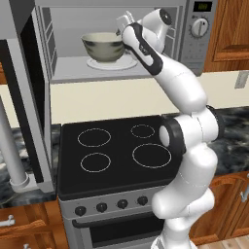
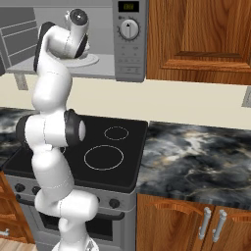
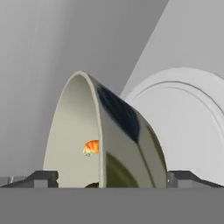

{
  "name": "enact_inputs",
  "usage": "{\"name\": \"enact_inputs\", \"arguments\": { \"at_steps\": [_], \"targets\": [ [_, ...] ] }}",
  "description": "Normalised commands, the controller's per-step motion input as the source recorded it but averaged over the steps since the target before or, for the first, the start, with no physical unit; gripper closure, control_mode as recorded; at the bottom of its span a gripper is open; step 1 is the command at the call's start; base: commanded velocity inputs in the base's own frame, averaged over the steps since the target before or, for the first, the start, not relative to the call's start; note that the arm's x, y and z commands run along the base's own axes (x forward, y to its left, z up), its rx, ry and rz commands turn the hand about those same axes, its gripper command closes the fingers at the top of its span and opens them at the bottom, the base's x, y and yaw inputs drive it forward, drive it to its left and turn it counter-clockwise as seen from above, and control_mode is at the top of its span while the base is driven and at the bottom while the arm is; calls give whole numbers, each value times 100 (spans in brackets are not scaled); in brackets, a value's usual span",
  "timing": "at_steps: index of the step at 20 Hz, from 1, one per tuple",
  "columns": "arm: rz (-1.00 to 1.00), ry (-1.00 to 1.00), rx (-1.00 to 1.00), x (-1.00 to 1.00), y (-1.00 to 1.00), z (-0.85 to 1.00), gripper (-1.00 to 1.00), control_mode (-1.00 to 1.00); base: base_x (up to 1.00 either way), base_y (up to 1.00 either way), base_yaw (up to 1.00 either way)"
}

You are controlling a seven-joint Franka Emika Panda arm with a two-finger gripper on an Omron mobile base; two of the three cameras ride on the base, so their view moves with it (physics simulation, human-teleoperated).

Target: The microwave is finished heating the shrimp and lime. Take the bowl containing the food and place it on the dining counter.

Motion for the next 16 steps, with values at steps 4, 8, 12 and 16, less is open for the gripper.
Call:
{"name": "enact_inputs", "arguments": {
  "at_steps": [4,8,12,16],
  "targets": [
    [0,6,-1,-26,0,-33,100,-100,0,0,0],
    [0,0,2,-21,-1,-16,100,-100,0,0,0],
    [0,0,0,0,0,0,100,-100,0,0,0],
    [0,0,0,0,0,0,100,-100,0,0,0]
  ]
}}
